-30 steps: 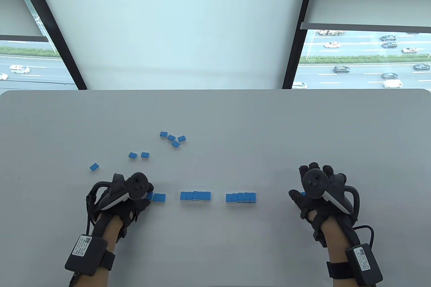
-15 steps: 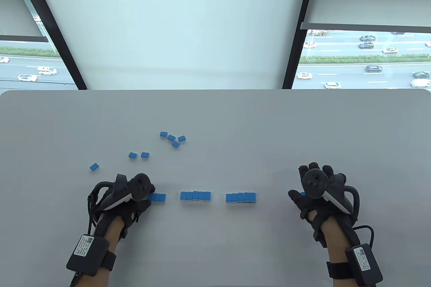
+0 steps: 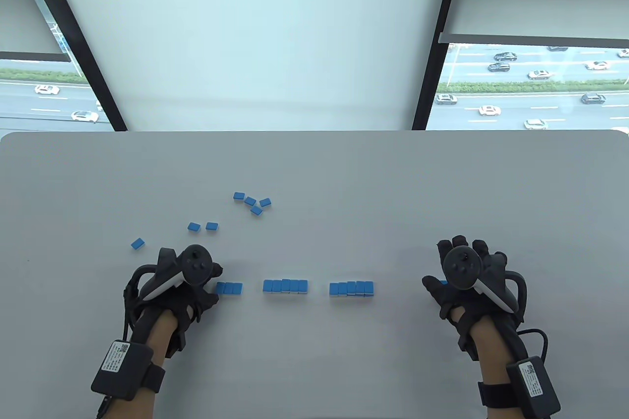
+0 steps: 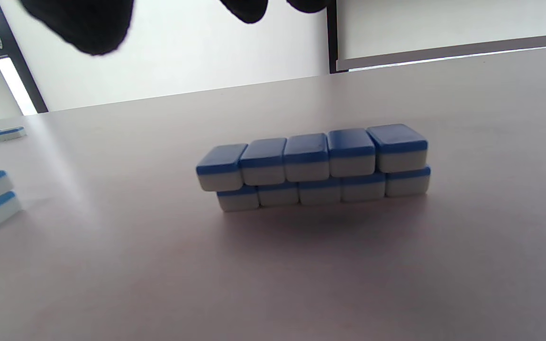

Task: Build mahjong tile wall

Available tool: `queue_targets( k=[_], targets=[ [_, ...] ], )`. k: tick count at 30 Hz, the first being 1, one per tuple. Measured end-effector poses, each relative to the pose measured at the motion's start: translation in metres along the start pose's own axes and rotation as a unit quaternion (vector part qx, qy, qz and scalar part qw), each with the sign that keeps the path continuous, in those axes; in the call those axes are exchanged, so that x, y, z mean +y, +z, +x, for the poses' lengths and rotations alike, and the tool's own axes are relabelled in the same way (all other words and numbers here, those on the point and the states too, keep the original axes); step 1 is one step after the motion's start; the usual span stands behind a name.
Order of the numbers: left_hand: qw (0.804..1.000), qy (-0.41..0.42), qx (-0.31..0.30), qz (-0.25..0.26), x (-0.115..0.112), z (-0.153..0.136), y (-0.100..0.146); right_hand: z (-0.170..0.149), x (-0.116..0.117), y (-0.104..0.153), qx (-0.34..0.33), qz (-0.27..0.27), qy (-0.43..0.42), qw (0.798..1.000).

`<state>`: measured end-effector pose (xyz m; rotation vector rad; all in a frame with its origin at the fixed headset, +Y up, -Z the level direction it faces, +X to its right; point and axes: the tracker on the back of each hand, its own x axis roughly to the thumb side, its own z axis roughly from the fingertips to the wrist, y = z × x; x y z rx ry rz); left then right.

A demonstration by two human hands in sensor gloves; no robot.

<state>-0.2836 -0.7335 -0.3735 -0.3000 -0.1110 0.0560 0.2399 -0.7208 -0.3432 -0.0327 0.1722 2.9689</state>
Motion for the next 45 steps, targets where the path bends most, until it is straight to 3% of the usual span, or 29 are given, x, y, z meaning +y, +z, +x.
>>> queue_targets(
  k=[4,6,10,17,30,38,45],
  targets=[
    [0.991,-0.097,0.004,0.087,0.026,0.002,-0.021,0.000,0.000,0.000,0.001,-0.001,0.002,1.000],
    [0.986,-0.129,0.004,0.106,0.034,0.003,-0.033,-0.001,0.000,0.000,0.002,-0.001,0.003,1.000],
    [0.991,-0.099,0.017,0.083,0.040,0.000,-0.065,-0.002,-0.001,0.000,0.005,0.000,0.005,1.000],
    [0.992,-0.115,0.050,0.033,0.025,-0.008,-0.105,-0.002,-0.001,0.001,0.007,0.002,0.008,1.000],
    [0.989,-0.141,0.022,0.037,0.023,0.001,-0.102,-0.003,-0.001,0.001,0.009,0.001,0.010,1.000],
    [0.983,-0.160,0.034,0.087,0.019,0.009,-0.107,-0.002,-0.001,0.001,0.009,0.002,0.014,1.000],
    [0.984,-0.160,0.036,0.069,0.020,0.017,-0.111,-0.002,-0.001,0.001,0.009,0.002,0.013,1.000]
  ],
)
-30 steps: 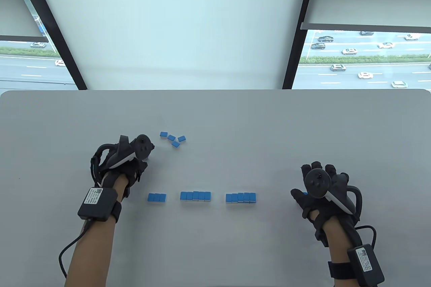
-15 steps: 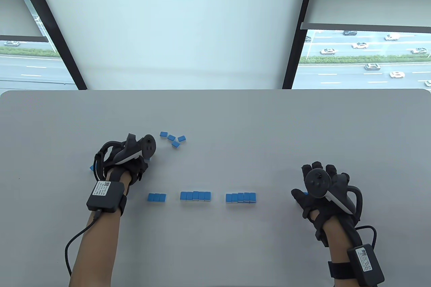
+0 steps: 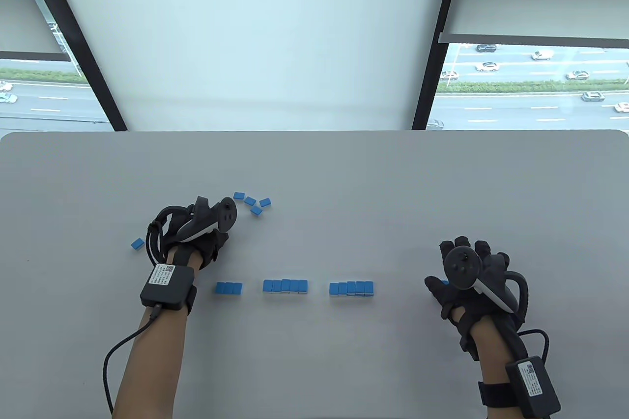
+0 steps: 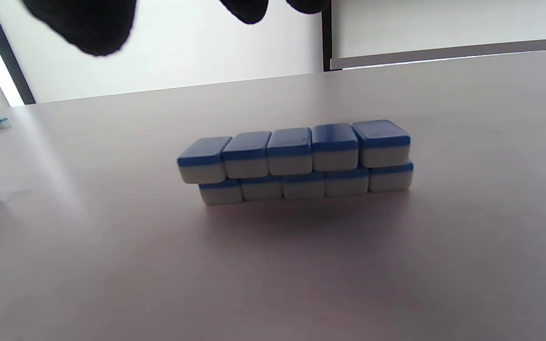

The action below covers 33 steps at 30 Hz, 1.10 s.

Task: Build mahjong tile wall

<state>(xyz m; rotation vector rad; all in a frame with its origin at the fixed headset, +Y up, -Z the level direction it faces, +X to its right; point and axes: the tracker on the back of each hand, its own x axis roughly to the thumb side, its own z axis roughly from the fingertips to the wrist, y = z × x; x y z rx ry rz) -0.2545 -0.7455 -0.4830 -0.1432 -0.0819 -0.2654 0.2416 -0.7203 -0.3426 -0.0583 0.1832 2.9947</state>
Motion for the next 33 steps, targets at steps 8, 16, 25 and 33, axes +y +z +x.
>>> queue_targets(
  k=[8,16,25,33],
  targets=[
    [0.999,-0.037,-0.019,-0.008,0.002,0.007,0.002,0.000,0.000,0.000,-0.001,0.000,-0.001,1.000],
    [0.998,-0.012,-0.047,0.045,0.024,0.009,0.036,0.000,-0.001,0.000,-0.003,-0.003,-0.007,1.000],
    [0.990,0.052,-0.060,0.119,0.056,-0.014,0.111,0.002,0.000,-0.001,-0.013,-0.003,-0.013,1.000],
    [0.985,0.100,-0.041,0.132,0.025,-0.025,0.147,0.003,0.002,-0.001,-0.016,-0.002,-0.015,1.000]
  ],
)
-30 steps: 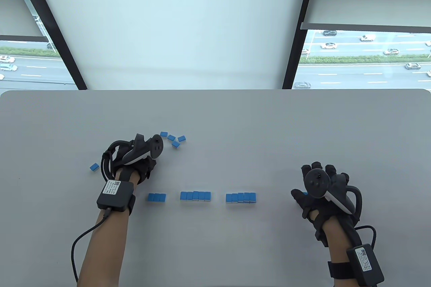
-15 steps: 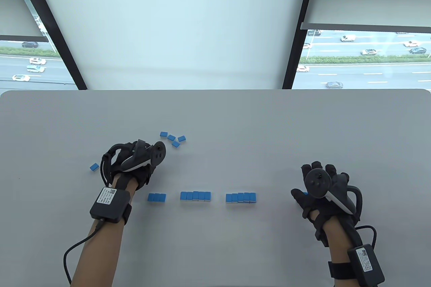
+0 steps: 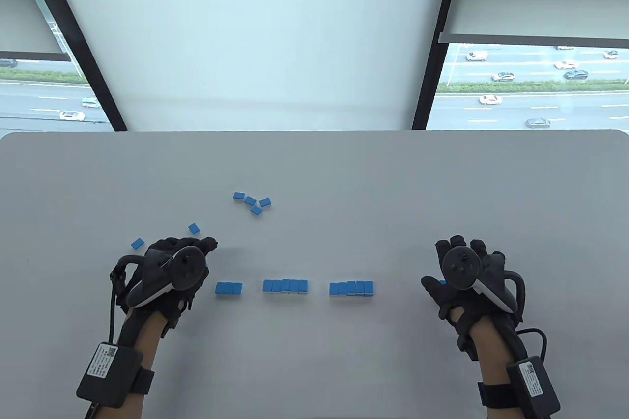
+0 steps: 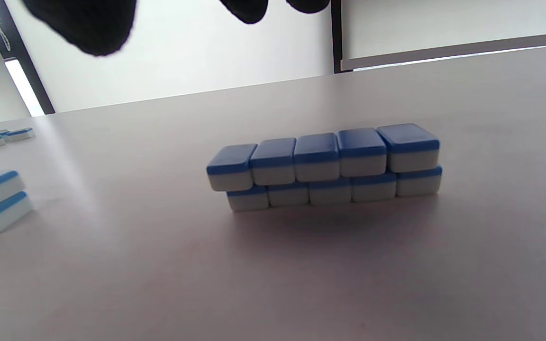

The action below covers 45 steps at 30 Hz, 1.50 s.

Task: Build mahjong tile wall

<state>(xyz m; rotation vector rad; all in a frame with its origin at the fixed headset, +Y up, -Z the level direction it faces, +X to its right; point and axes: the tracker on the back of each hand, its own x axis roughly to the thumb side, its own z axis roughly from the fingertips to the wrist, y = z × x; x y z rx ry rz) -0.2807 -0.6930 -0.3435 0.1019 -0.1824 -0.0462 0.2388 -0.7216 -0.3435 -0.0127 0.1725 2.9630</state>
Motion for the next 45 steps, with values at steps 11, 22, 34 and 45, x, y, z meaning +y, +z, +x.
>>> queue_targets(
  k=[11,22,34,45],
  targets=[
    [0.996,0.002,0.005,-0.085,-0.052,0.002,-0.001,0.001,0.002,-0.001,0.000,0.005,0.001,1.000],
    [0.994,0.005,0.003,-0.105,-0.059,0.008,-0.002,0.003,0.003,-0.001,-0.003,0.008,0.001,1.000],
    [0.994,0.019,0.001,-0.106,-0.061,0.008,-0.002,0.003,0.001,-0.001,0.001,0.002,0.005,1.000],
    [0.983,0.109,0.023,-0.147,-0.056,0.001,0.001,-0.002,-0.001,0.000,0.007,-0.008,0.007,1.000]
  ],
)
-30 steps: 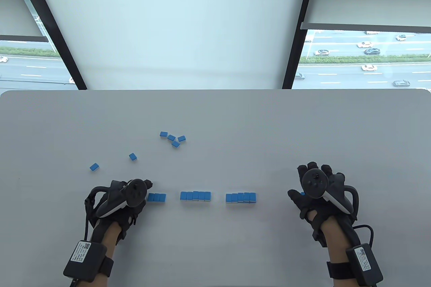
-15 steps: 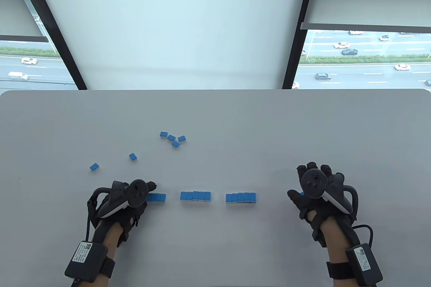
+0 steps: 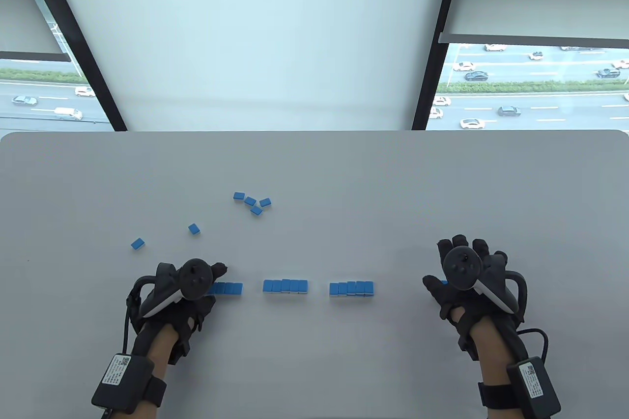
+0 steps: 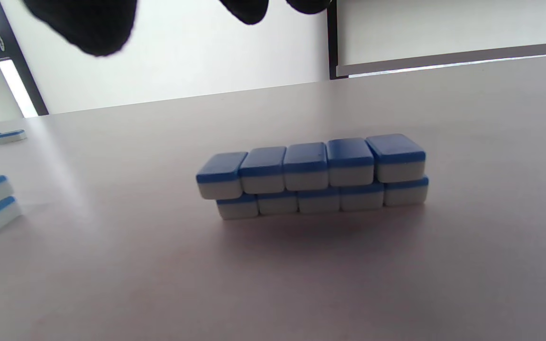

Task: Build mahjong tile wall

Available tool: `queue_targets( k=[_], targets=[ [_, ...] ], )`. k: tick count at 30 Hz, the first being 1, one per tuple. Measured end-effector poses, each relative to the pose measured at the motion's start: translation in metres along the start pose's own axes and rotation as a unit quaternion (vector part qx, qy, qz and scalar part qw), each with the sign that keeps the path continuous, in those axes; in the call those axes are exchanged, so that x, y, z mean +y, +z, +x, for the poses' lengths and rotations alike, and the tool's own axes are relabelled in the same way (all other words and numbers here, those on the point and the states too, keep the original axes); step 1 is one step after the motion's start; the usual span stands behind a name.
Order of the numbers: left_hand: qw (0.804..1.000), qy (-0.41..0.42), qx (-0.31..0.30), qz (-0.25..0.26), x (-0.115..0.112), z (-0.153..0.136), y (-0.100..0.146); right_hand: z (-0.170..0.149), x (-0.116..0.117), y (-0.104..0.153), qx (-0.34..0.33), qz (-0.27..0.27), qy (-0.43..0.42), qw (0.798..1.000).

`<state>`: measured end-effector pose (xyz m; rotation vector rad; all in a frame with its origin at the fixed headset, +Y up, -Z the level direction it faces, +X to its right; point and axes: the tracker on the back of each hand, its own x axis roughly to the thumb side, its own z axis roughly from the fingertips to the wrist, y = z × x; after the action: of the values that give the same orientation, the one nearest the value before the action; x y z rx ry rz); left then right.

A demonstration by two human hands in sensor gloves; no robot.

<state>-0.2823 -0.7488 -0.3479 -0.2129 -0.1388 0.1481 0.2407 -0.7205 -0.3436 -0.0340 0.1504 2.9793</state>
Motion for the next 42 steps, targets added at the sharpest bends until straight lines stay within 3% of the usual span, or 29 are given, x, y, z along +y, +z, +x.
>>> queue_targets(
  k=[3,7,15,19,27,30,35,42],
  targets=[
    [1.000,0.021,0.001,0.006,0.009,-0.003,0.002,-0.002,-0.001,0.000,0.002,-0.001,-0.003,1.000],
    [0.998,-0.034,0.014,0.050,0.027,-0.007,-0.004,-0.002,-0.001,0.000,0.002,-0.002,-0.004,1.000],
    [0.990,-0.107,0.084,0.037,0.053,-0.034,-0.055,-0.003,-0.001,0.001,0.004,0.002,-0.005,1.000],
    [0.983,-0.115,0.143,0.004,0.049,-0.043,-0.084,-0.004,-0.001,0.001,0.006,0.002,-0.004,1.000],
    [0.973,-0.107,0.205,-0.025,0.030,-0.047,-0.125,-0.005,-0.002,0.002,0.012,0.003,0.000,1.000],
    [0.973,-0.117,0.200,0.002,0.028,-0.042,-0.126,-0.006,-0.003,0.002,0.014,0.004,0.000,1.000],
    [0.975,-0.132,0.180,-0.012,0.027,-0.035,-0.114,-0.005,-0.004,0.002,0.011,0.001,-0.002,1.000],
    [0.980,-0.144,0.134,-0.008,0.031,-0.026,-0.065,-0.002,-0.003,0.002,0.001,0.003,-0.005,1.000]
  ],
)
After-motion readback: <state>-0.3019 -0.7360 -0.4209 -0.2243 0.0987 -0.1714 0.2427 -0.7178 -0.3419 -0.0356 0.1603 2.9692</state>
